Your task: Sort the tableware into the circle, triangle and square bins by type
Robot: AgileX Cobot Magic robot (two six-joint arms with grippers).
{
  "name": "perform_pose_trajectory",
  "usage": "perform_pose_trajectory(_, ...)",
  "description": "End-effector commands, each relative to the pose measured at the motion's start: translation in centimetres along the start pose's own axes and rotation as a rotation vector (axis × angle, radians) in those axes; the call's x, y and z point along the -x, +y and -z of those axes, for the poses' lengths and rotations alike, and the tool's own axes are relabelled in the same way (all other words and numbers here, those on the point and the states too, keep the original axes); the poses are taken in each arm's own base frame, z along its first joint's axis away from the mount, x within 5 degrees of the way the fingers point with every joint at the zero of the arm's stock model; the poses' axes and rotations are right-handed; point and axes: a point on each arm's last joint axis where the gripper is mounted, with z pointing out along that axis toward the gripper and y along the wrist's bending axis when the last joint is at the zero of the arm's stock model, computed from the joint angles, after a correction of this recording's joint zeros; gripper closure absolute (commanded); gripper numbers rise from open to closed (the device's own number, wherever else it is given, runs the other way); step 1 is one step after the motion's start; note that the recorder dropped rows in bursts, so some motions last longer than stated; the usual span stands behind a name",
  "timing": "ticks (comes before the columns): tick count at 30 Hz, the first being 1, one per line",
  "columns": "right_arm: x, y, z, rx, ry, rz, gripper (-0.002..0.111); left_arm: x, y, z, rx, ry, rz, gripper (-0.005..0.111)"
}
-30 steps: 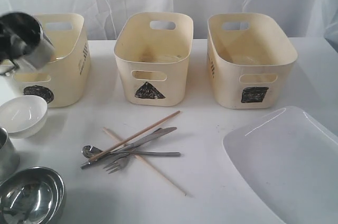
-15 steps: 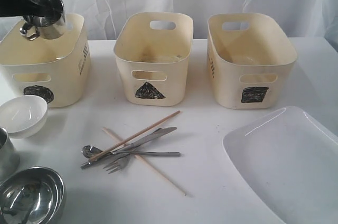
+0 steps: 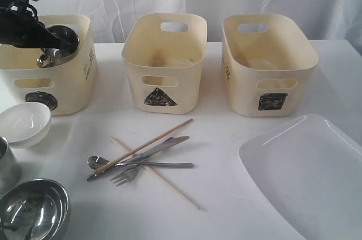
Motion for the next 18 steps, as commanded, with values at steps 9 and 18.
perform_pose_trajectory(9,0.0,0.0,0.0,0.001,-0.008,-0.001,0.108,1.2,0.7,0.9,0.045,-0.052,0.013,0.033)
perform_pose_trajectory(18,0.0,0.0,0.0,0.001,-0.008,-0.001,0.108,7.0,0.4,10.1,-0.061,-0.2,0.005,0.033)
